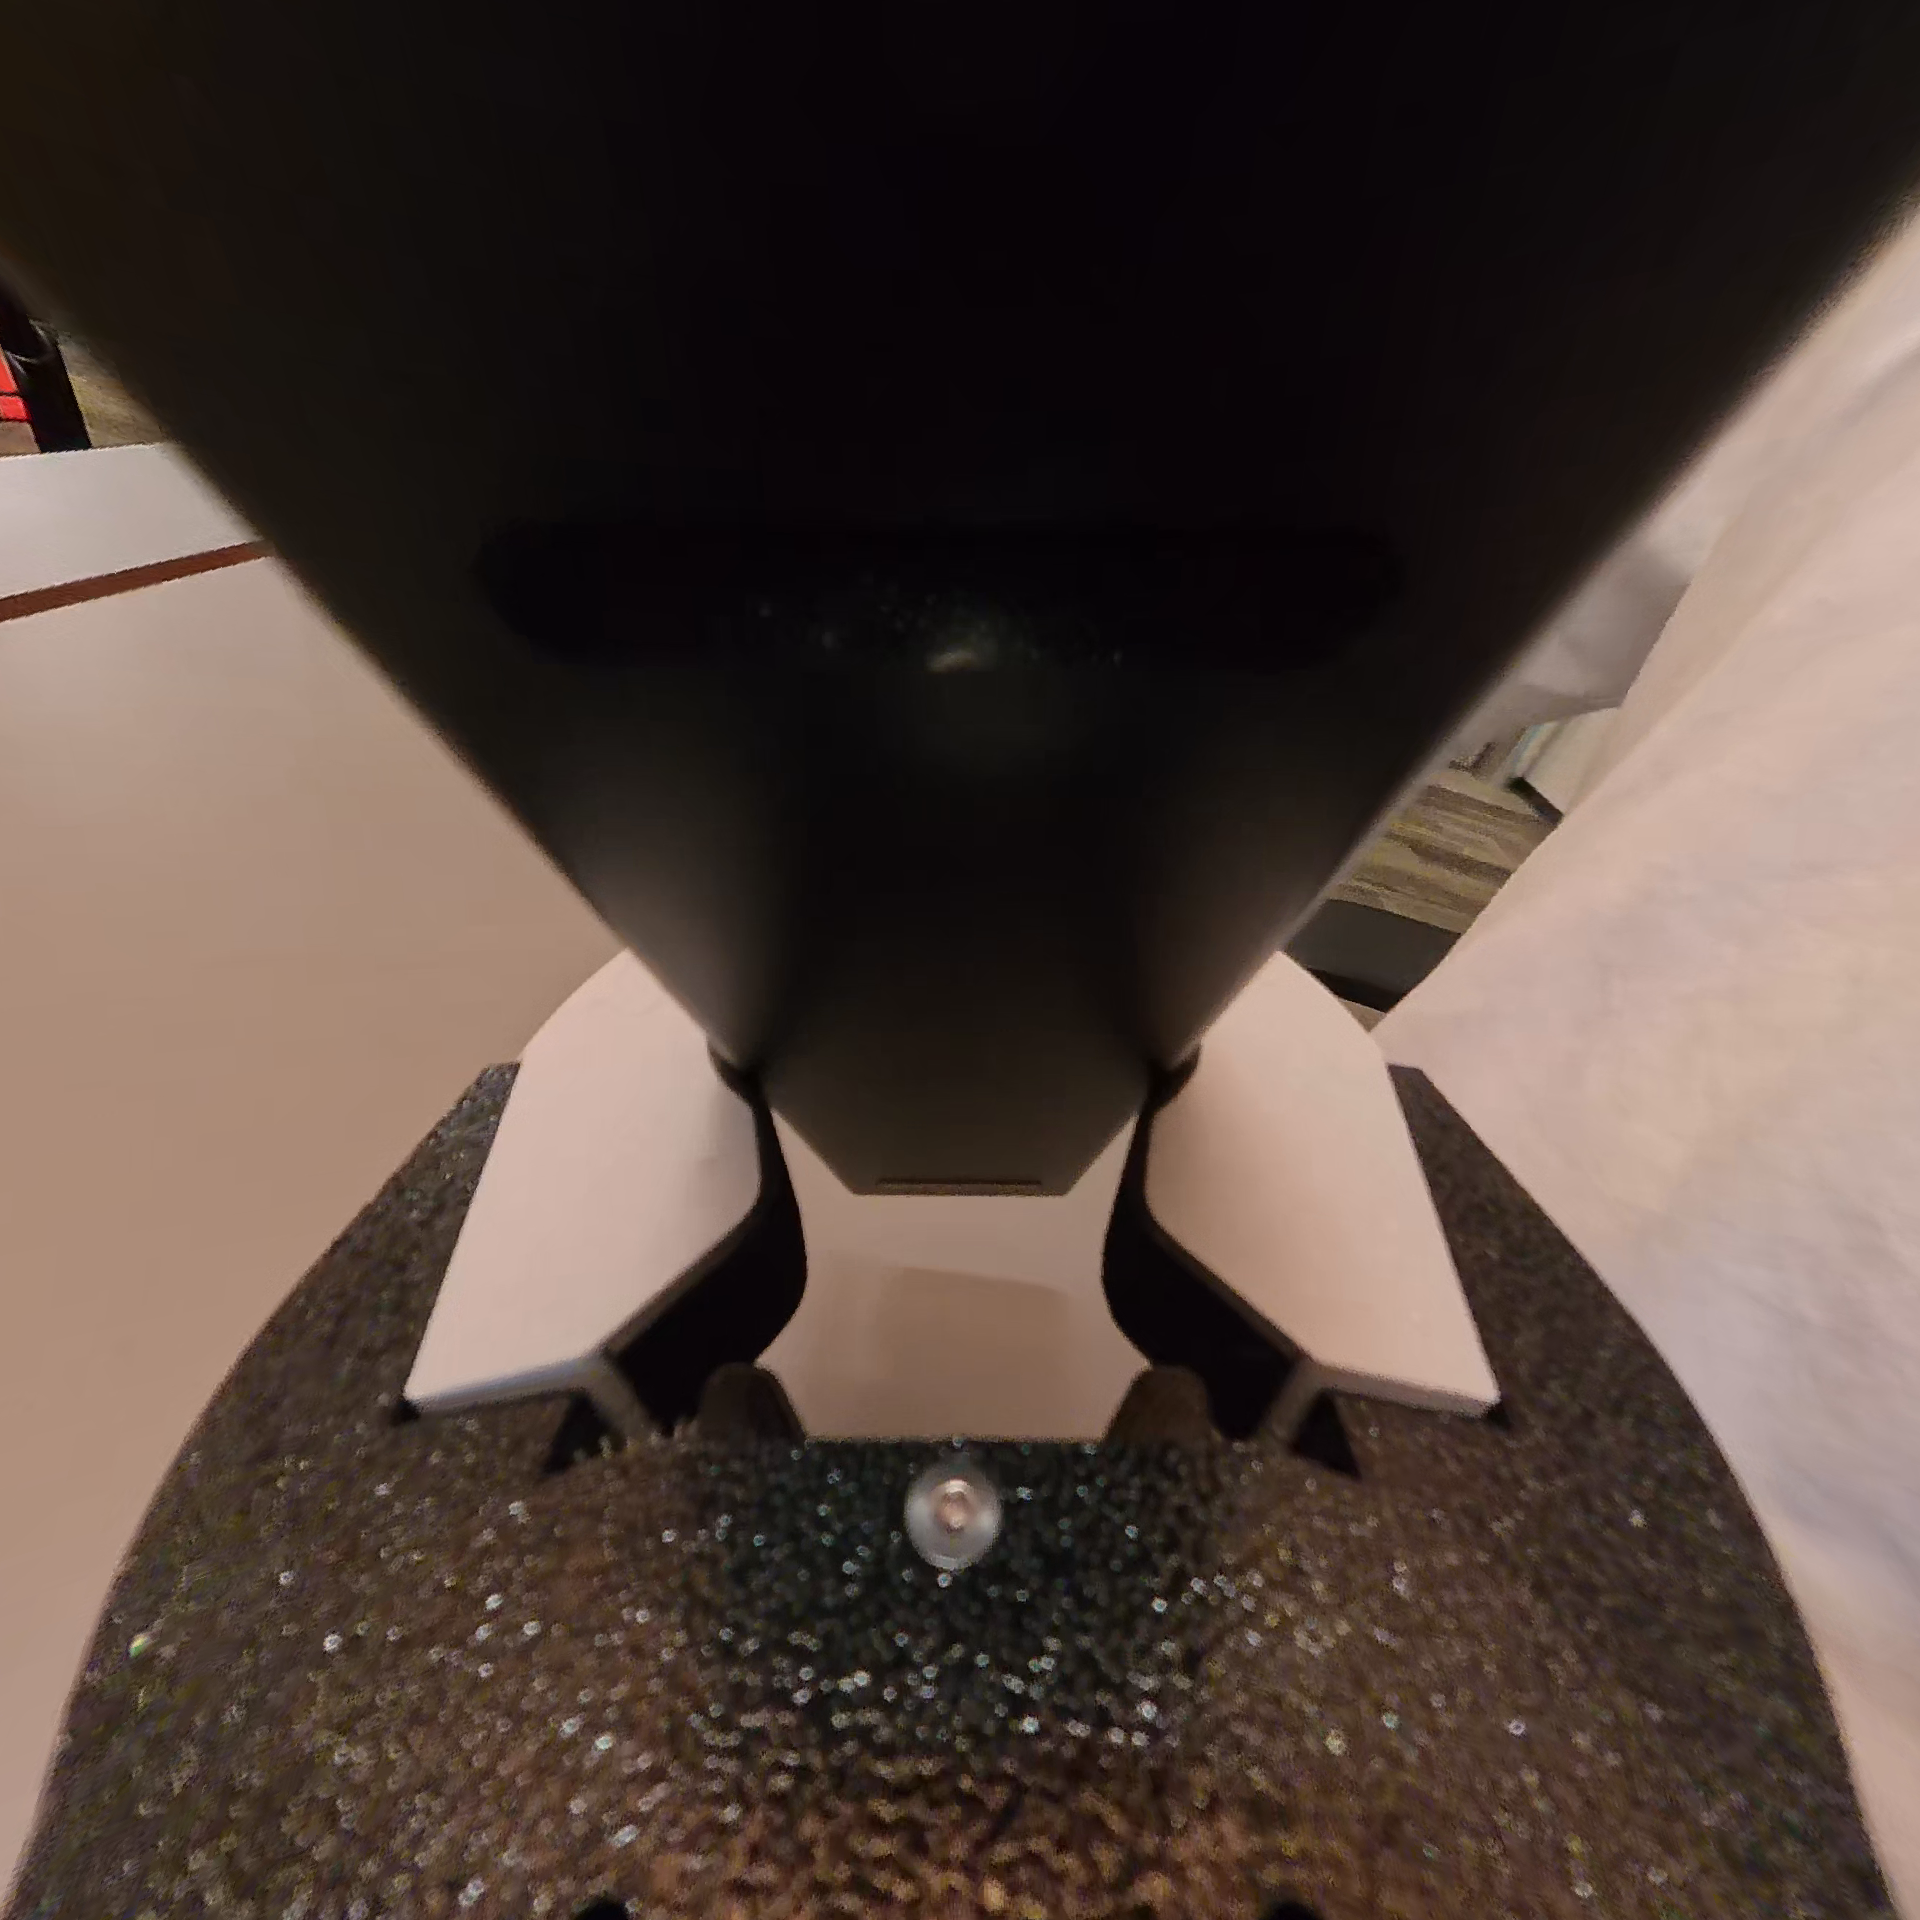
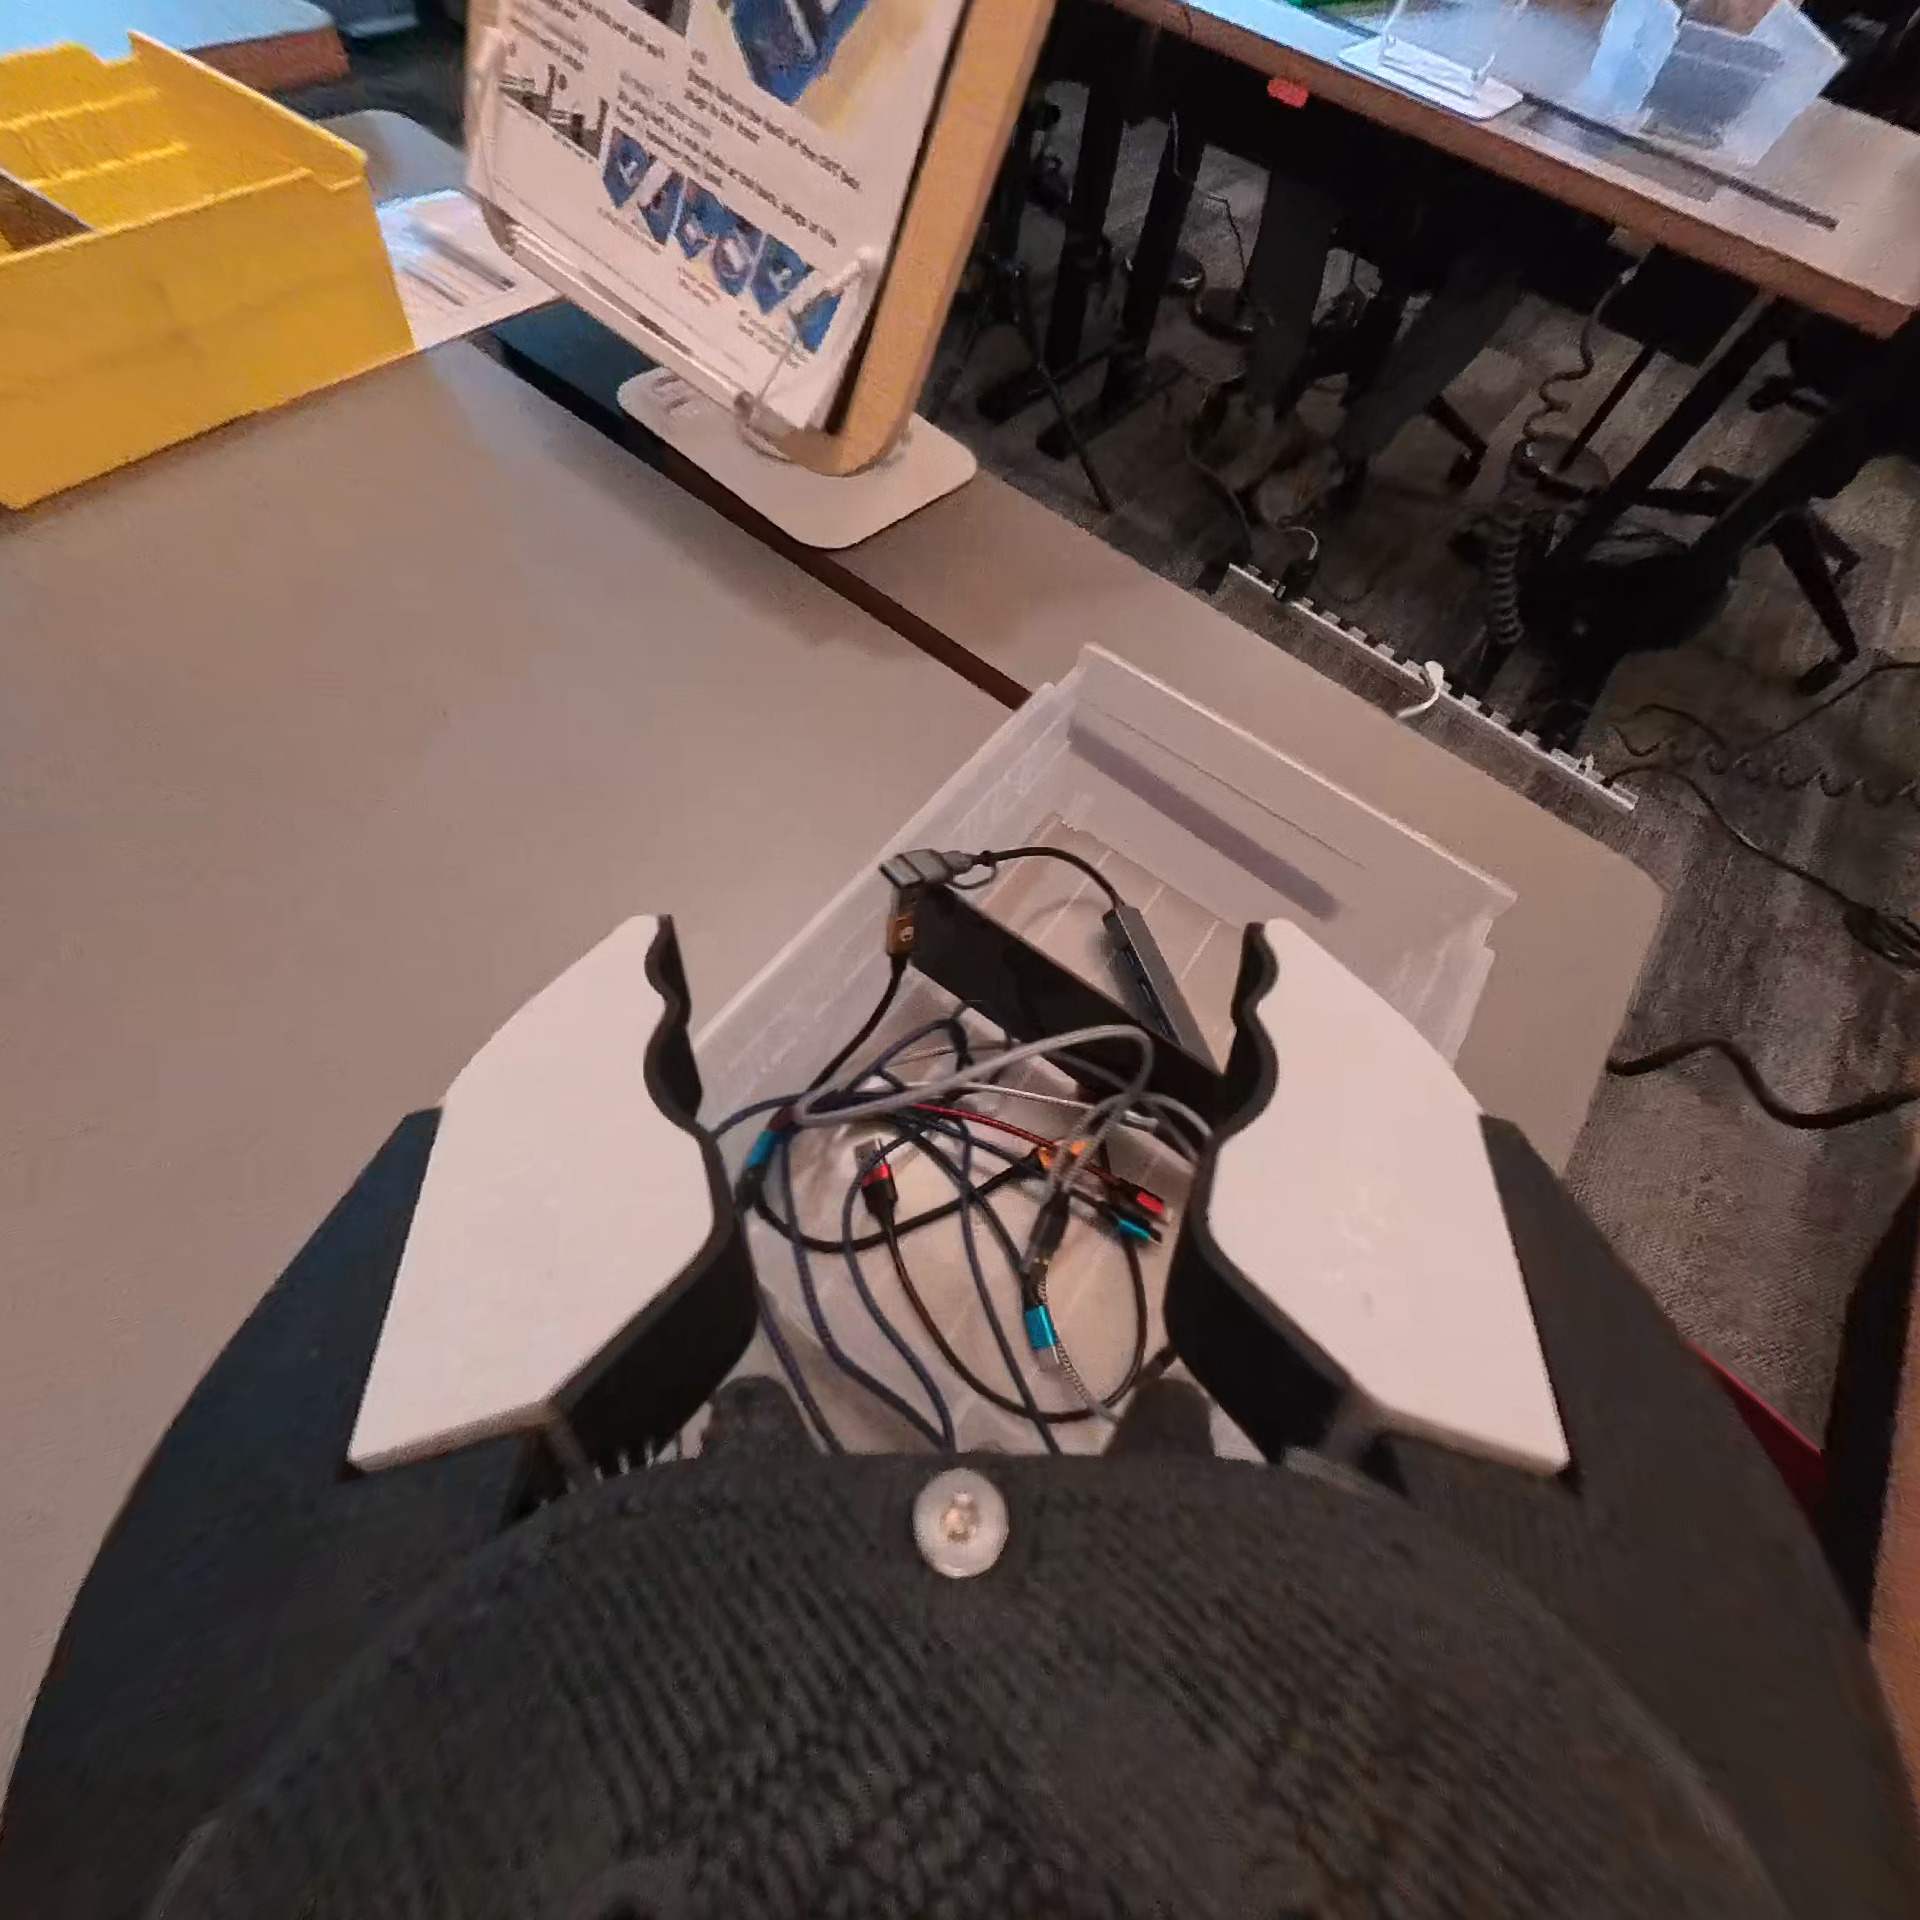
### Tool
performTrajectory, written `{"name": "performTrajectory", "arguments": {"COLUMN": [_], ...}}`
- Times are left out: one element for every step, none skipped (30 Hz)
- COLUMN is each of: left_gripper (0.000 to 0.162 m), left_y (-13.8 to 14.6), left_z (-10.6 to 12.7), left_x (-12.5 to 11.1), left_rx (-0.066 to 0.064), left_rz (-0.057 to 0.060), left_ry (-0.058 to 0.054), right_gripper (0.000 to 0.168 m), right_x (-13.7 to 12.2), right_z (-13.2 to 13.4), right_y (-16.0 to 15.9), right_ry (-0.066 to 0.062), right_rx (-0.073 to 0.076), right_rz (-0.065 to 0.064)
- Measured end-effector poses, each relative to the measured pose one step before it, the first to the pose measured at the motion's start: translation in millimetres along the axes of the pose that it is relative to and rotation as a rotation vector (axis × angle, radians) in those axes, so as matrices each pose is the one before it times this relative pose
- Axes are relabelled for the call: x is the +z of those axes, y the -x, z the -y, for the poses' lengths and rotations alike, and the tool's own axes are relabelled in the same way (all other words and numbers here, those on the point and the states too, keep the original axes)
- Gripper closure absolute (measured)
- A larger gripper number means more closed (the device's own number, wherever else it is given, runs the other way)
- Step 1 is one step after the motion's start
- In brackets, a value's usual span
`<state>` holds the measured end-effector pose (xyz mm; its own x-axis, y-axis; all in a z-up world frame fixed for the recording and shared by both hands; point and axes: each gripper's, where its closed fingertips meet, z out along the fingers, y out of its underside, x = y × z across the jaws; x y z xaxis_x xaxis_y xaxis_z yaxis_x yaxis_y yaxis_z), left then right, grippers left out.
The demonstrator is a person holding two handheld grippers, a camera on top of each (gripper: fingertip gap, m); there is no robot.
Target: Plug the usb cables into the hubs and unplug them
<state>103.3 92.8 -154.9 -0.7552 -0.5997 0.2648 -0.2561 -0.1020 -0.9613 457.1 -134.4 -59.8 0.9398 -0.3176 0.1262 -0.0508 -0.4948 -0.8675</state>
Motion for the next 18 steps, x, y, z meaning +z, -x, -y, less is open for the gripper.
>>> {"name": "performTrajectory", "arguments": {"left_gripper": [0.091,0.091,0.091,0.091,0.091,0.091,0.091,0.091,0.091,0.091,0.091,0.091,0.091,0.091,0.091,0.091,0.092,0.091], "left_y": [0.24,0.36,0.22,-0.04,-0.36,0.01,0.38,0.78,0.87,0.70,0.38,-0.27,-0.55,-0.96,-1.57,-1.73,-1.59,-0.64], "left_z": [0.87,1.09,1.18,1.28,1.37,1.72,2.17,2.84,3.64,4.47,5.16,5.43,5.50,5.08,4.11,3.24,2.80,2.62], "left_x": [1.93,2.03,2.17,2.20,2.48,2.76,3.16,3.53,3.96,3.95,3.97,3.85,3.69,3.49,2.99,2.66,1.41,0.30], "left_rx": [0.0012,0.0000,0.0012,0.0016,-0.0001,-0.0010,-0.0007,-0.0010,-0.0002,0.0014,0.0021,0.0013,0.0005,0.0019,0.0032,0.0041,0.0057,0.0055], "left_rz": [-0.0035,-0.0024,-0.0017,-0.0046,-0.0075,-0.0076,-0.0065,-0.0056,-0.0047,-0.0046,-0.0060,-0.0085,-0.0088,-0.0090,-0.0115,-0.0115,-0.0096,-0.0034], "left_ry": [0.0007,-0.0001,-0.0023,-0.0038,-0.0041,-0.0050,-0.0064,-0.0078,-0.0102,-0.0136,-0.0164,-0.0187,-0.0192,-0.0173,-0.0126,-0.0067,-0.0054,-0.0031], "right_gripper": [0.070,0.072,0.072,0.074,0.076,0.077,0.080,0.081,0.080,0.079,0.079,0.079,0.078,0.077,0.077,0.078,0.082,0.085], "right_x": [-1.57,-0.42,0.55,4.21,6.30,9.39,12.72,16.13,18.49,19.11,19.20,18.49,17.57,15.72,12.49,9.15,5.81,3.77], "right_z": [0.64,-0.30,1.28,3.52,5.58,6.44,4.03,1.77,1.69,0.59,0.06,-2.20,-1.61,-0.57,0.47,3.88,2.70,-0.48], "right_y": [15.41,16.73,17.67,18.73,24.40,30.15,32.84,30.83,27.13,24.85,20.55,17.28,13.15,10.25,9.34,6.73,5.49,3.32], "right_ry": [0.0046,0.0093,-0.0013,-0.0172,-0.0332,-0.0456,-0.0359,-0.0226,-0.0249,-0.0192,-0.0167,-0.0018,-0.0059,-0.0131,-0.0128,-0.0311,-0.0217,0.0025], "right_rx": [-0.0437,-0.0477,-0.0342,-0.0187,-0.0045,0.0032,-0.0030,-0.0067,-0.0108,-0.0156,-0.0050,0.0032,0.0170,0.0248,0.0201,0.0165,0.0038,-0.0028], "right_rz": [0.0015,0.0040,0.0027,0.0103,0.0334,0.0624,0.0781,0.0659,0.0486,0.0477,0.0393,0.0416,0.0376,0.0356,0.0431,0.0317,0.0307,0.0203]}}
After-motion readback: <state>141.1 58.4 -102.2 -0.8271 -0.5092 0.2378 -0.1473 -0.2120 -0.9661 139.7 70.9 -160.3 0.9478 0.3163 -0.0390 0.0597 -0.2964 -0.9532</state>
